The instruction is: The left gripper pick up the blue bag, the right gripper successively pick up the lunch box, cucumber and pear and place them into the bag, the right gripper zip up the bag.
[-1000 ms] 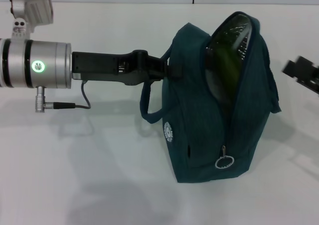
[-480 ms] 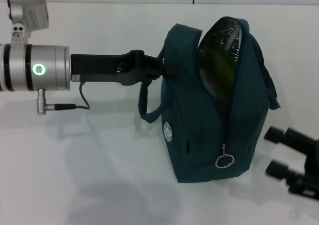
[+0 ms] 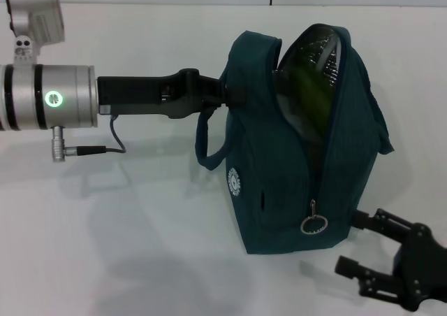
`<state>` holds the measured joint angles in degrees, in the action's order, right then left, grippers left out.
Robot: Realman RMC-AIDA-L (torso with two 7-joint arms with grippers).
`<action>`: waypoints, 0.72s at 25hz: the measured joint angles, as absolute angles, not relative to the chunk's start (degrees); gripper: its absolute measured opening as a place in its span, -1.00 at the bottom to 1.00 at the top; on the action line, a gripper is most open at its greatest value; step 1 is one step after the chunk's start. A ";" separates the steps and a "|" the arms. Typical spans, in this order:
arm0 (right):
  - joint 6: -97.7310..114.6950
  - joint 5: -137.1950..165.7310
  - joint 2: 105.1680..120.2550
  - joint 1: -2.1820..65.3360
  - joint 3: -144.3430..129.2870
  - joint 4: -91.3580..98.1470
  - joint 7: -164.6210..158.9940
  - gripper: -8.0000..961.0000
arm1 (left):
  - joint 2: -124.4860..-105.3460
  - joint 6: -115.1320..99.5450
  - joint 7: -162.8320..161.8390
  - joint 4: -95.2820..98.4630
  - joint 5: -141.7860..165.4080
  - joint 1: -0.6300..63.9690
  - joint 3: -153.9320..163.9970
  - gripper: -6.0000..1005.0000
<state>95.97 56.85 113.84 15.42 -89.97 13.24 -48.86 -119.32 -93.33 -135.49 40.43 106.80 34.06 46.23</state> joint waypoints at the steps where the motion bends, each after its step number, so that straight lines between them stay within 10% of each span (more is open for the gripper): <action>1: 95.38 57.09 114.16 15.61 -90.19 13.25 -48.23 0.65 | -119.35 -93.33 -135.47 40.43 106.79 34.08 46.26 -0.86; 18: 89.20 57.60 115.70 20.15 -94.28 14.10 -47.68 0.65 | -119.44 -93.30 -135.44 40.42 106.76 34.06 46.32 -0.85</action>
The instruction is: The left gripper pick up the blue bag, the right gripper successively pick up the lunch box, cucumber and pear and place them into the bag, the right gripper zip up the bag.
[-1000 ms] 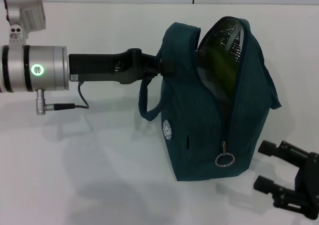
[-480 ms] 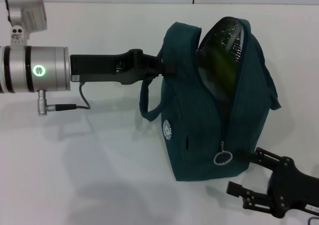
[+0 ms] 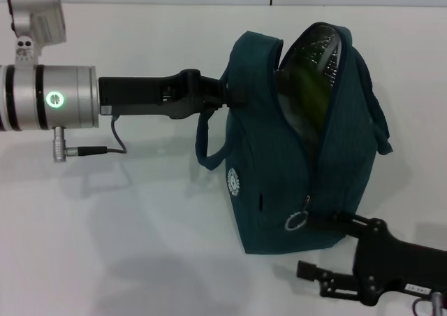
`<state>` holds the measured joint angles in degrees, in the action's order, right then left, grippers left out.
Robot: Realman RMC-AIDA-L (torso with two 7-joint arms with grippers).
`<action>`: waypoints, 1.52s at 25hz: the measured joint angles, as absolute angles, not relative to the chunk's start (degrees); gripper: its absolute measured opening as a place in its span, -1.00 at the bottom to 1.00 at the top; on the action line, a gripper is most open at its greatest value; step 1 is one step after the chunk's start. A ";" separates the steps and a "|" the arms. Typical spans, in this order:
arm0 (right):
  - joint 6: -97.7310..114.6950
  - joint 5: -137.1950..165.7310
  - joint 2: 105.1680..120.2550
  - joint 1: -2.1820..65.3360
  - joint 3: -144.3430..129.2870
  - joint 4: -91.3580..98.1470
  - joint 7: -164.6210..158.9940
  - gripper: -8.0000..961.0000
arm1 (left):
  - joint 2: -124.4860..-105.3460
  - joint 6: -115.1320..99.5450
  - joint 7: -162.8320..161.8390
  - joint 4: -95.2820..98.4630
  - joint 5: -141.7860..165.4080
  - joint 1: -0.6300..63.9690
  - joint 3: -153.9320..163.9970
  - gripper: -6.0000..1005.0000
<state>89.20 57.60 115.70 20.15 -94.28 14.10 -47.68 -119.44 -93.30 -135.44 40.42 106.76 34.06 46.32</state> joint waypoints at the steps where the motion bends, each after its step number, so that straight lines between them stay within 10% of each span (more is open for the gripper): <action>1: 89.08 57.50 115.74 20.54 -95.09 14.14 -47.68 0.65 | -119.44 -93.29 -135.44 40.43 106.76 34.09 46.32 -0.85; 38: 86.88 49.89 115.92 19.46 -99.14 15.96 -48.19 0.60 | -119.34 -93.25 -133.42 38.41 105.45 34.03 46.14 -0.84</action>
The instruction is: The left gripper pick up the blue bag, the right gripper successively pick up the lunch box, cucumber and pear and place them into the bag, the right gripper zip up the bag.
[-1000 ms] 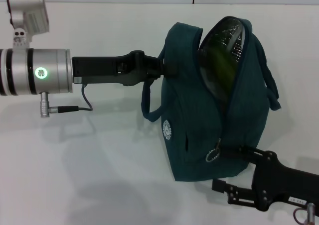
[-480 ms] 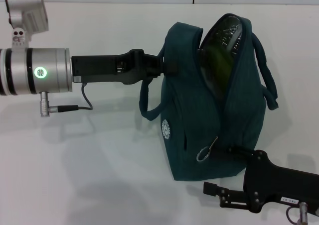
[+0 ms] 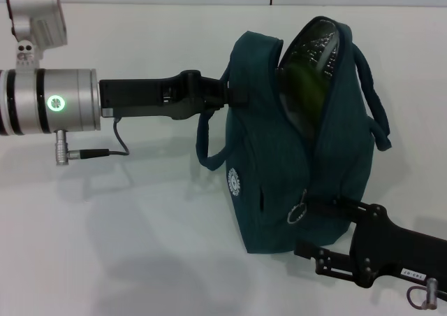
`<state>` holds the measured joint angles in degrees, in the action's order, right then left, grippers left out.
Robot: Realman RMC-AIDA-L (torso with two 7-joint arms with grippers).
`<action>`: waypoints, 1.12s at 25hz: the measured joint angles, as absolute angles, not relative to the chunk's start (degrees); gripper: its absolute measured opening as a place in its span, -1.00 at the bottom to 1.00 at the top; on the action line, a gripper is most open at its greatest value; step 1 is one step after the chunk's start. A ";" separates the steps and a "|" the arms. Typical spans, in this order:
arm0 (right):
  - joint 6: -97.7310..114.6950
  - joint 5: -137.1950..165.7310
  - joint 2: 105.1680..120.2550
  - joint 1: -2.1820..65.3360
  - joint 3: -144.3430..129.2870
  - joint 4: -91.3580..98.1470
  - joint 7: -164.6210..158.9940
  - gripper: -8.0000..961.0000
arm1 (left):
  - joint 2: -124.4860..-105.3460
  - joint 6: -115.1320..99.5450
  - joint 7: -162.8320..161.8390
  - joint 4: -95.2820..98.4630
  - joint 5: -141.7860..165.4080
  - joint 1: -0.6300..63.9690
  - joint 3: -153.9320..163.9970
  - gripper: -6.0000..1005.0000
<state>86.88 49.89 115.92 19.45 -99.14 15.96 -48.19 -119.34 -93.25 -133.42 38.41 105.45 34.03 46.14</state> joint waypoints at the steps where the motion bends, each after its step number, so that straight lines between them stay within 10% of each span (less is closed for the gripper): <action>1: 87.10 49.83 115.92 19.41 -99.14 15.96 -48.38 0.60 | -119.34 -93.25 -133.42 38.40 105.45 34.03 46.13 -0.84; 28: 86.13 45.79 115.58 17.34 -98.93 15.59 -46.81 0.55 | -119.35 -93.25 -133.42 38.41 105.22 33.87 45.97 -0.84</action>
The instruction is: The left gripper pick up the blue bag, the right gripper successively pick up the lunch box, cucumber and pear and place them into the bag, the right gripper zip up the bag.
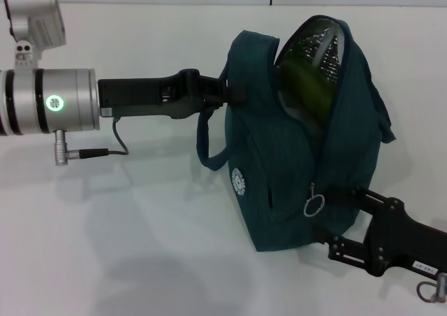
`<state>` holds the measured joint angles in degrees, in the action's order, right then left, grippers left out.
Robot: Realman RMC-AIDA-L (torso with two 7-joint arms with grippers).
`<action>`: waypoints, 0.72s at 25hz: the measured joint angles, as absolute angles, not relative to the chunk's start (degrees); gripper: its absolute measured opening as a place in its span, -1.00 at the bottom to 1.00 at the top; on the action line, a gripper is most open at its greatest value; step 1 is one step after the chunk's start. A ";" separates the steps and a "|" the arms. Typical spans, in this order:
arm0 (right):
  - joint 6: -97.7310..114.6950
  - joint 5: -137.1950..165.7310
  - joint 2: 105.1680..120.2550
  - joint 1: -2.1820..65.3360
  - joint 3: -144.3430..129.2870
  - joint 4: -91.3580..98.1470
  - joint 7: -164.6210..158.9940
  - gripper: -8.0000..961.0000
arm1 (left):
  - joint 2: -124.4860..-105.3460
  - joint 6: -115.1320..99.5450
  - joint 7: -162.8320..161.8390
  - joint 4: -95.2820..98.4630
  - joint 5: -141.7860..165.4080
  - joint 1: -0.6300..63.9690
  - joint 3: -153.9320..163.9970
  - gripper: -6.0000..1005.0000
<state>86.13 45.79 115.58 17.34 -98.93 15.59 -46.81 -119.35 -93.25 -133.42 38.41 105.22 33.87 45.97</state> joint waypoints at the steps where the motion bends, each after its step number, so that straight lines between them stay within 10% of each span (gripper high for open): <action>1: 85.66 45.84 115.60 17.56 -99.23 15.70 -46.90 0.55 | -119.35 -93.25 -133.42 38.41 105.20 33.90 45.96 -0.84; 18: 83.82 46.01 115.90 19.38 -105.43 19.20 -47.50 0.52 | -119.35 -93.31 -133.41 38.41 105.19 34.01 45.97 -0.83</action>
<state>83.82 46.01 115.90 19.38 -105.43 19.20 -47.50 -119.35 -93.31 -133.42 38.41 105.19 34.01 45.97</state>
